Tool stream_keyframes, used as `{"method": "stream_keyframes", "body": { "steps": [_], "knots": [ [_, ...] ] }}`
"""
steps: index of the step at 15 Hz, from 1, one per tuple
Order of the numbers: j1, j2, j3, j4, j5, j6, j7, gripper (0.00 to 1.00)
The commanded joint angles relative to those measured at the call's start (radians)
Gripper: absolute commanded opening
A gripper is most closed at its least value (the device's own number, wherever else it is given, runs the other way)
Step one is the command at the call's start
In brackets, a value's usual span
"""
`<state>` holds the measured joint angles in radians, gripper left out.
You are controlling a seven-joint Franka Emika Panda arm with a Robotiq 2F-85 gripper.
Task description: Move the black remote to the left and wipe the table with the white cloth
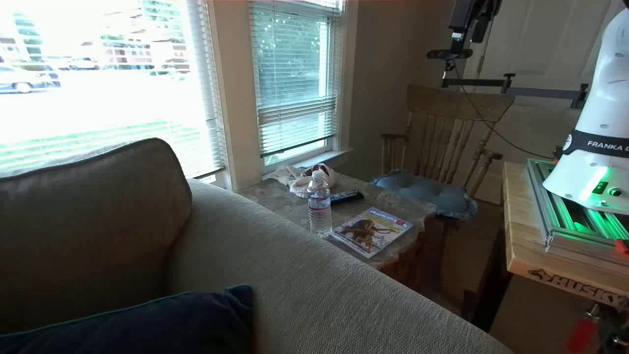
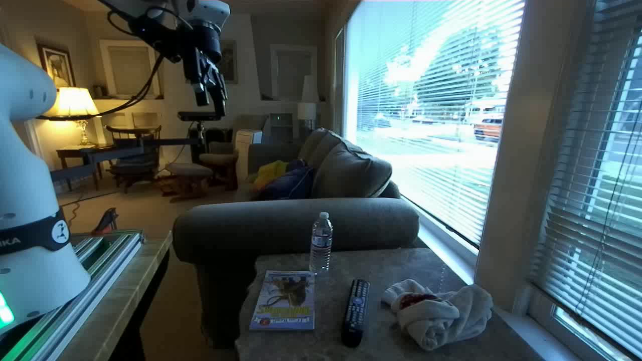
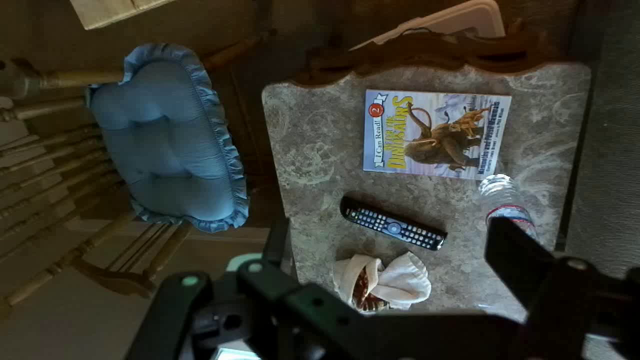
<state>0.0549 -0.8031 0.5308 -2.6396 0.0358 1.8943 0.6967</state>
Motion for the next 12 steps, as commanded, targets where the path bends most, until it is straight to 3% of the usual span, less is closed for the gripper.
{"method": "stream_keyframes", "body": {
  "steps": [1,8,12],
  "knots": [
    [0.031,0.013,-0.026,0.001,-0.024,0.000,0.021,1.00],
    [0.031,0.013,-0.026,0.001,-0.024,0.000,0.021,1.00],
    [-0.009,0.101,-0.048,0.030,-0.013,0.081,0.059,1.00]
  ]
}}
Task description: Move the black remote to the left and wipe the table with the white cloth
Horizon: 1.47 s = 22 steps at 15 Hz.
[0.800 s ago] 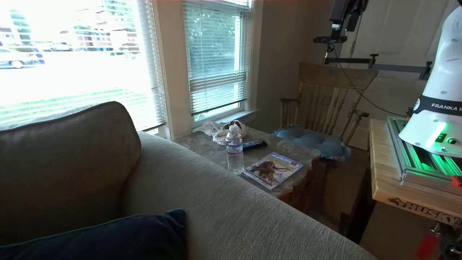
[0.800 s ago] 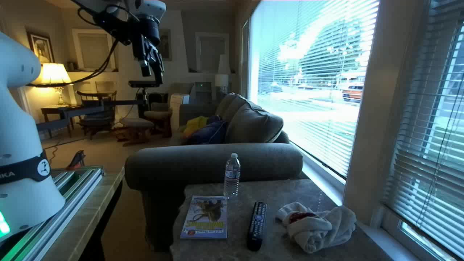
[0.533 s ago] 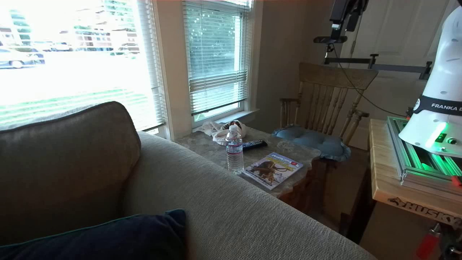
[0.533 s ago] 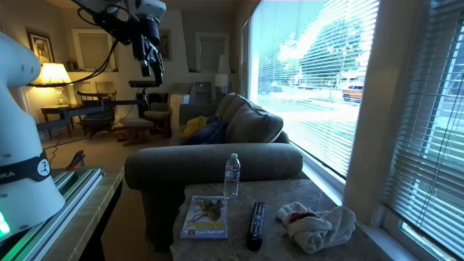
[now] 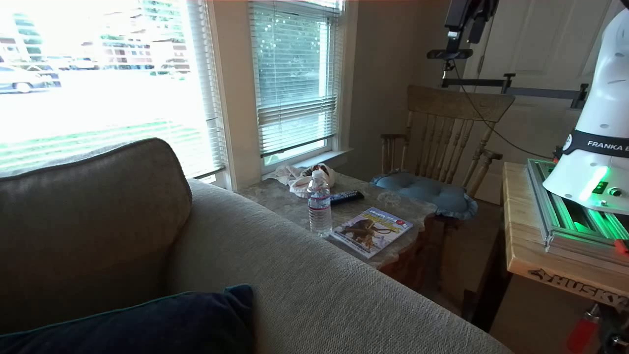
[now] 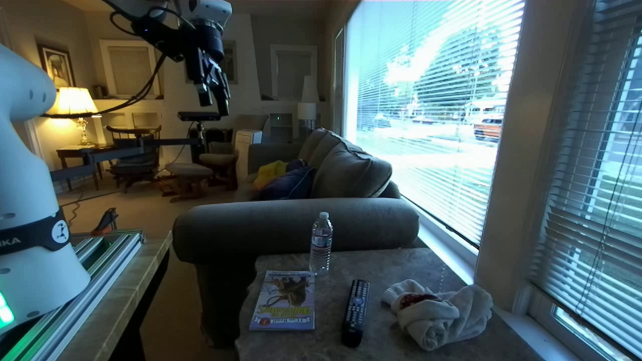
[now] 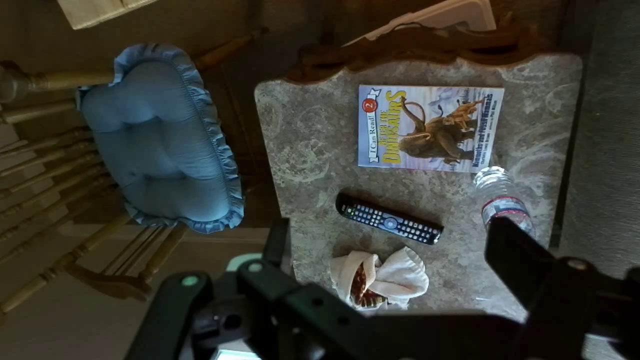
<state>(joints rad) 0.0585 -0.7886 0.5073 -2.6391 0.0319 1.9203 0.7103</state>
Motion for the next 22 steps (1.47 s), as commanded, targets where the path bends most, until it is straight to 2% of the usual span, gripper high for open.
{"method": "stream_keyframes", "body": {
  "steps": [1,7,11,14,17,18,22],
  "knots": [
    [-0.025,0.121,-0.032,0.036,-0.007,0.090,0.056,1.00],
    [-0.060,0.324,-0.079,0.051,-0.015,0.405,0.151,1.00],
    [-0.092,0.452,-0.109,0.090,-0.043,0.543,0.229,1.00],
    [-0.118,0.524,-0.135,0.122,-0.084,0.602,0.297,1.00],
    [-0.134,0.571,-0.169,0.158,-0.118,0.607,0.396,1.00],
    [-0.087,0.528,-0.199,0.116,-0.089,0.596,0.316,1.00],
    [-0.091,0.562,-0.218,0.146,-0.096,0.596,0.359,1.00]
  ]
}}
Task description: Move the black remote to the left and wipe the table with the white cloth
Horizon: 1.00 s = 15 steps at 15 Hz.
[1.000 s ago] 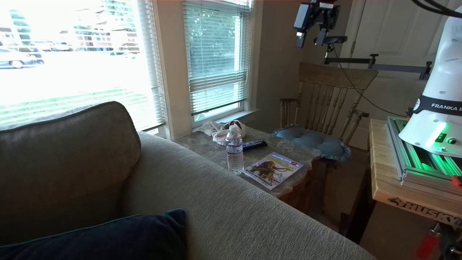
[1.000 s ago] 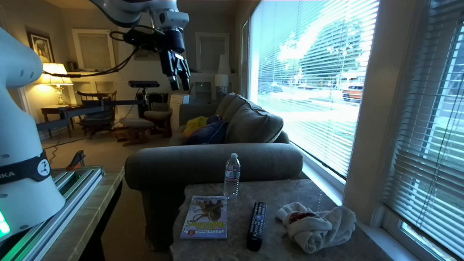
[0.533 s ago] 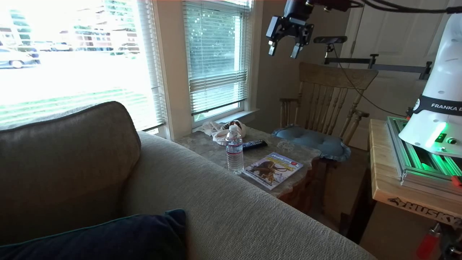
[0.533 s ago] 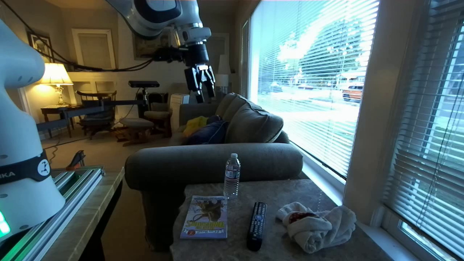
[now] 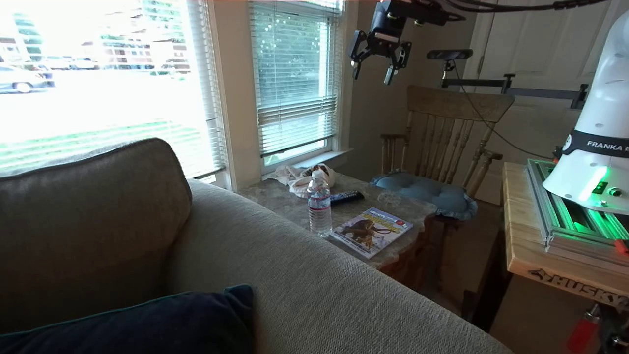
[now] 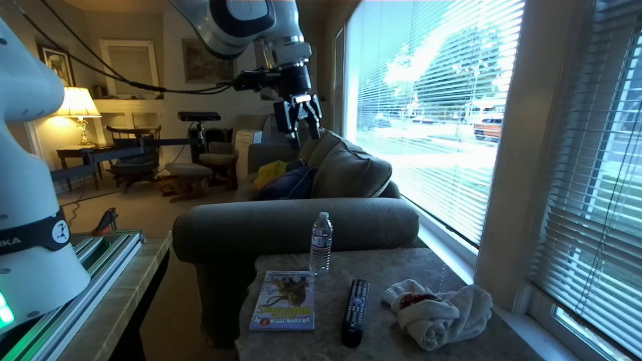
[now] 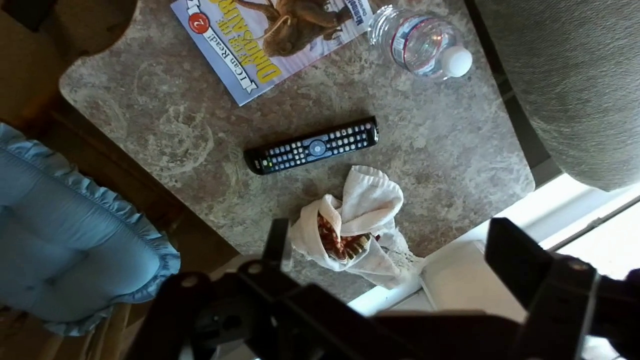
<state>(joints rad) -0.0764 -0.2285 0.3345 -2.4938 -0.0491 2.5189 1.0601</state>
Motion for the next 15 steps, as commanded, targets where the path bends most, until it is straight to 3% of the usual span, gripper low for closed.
{"method": "stream_keyframes", "body": {
  "steps": [1,7,13,14,15],
  "knots": [
    [0.078,-0.004,-0.066,-0.009,0.018,-0.021,-0.100,1.00],
    [0.096,0.228,-0.100,0.106,-0.131,-0.049,-0.297,1.00],
    [0.150,0.370,-0.198,0.198,-0.405,-0.075,-0.400,1.00],
    [0.153,0.328,-0.208,0.150,-0.328,-0.037,-0.379,1.00],
    [0.161,0.346,-0.220,0.163,-0.354,-0.042,-0.388,1.00]
  ]
}}
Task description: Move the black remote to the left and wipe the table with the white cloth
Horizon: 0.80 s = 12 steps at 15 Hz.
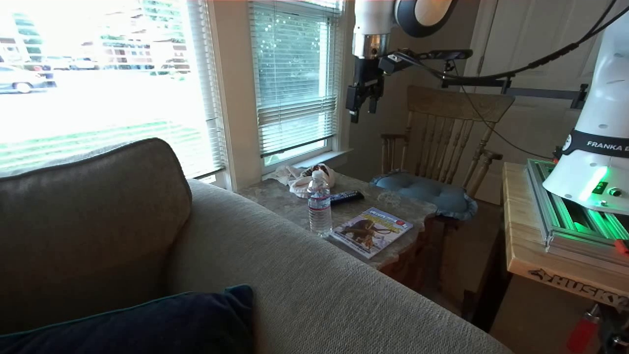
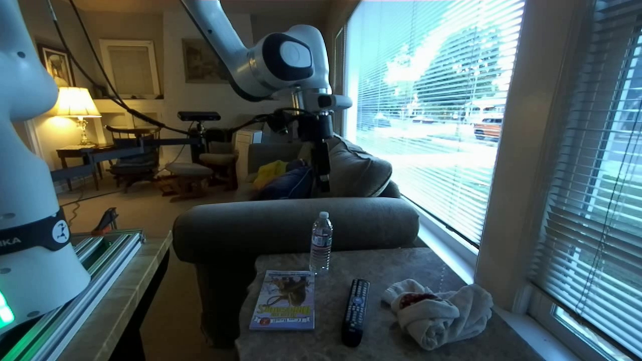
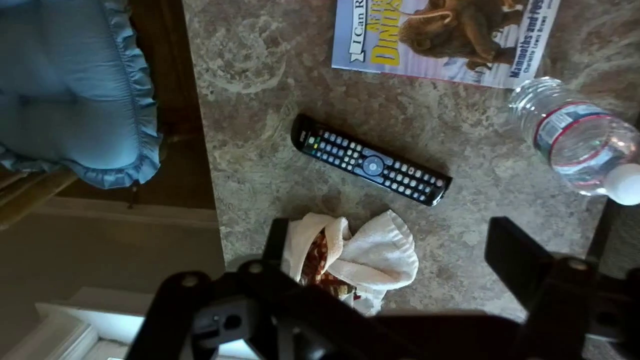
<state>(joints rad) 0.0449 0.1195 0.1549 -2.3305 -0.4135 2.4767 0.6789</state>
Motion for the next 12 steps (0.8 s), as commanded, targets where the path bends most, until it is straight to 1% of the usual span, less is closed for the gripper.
{"method": "stream_keyframes", "body": {
  "steps": [1,12],
  "knots": [
    [0.045,0.009,-0.046,0.008,0.000,-0.002,-0.013,1.00],
    [0.053,0.016,-0.048,0.018,-0.005,-0.010,-0.024,1.00]
  ]
}}
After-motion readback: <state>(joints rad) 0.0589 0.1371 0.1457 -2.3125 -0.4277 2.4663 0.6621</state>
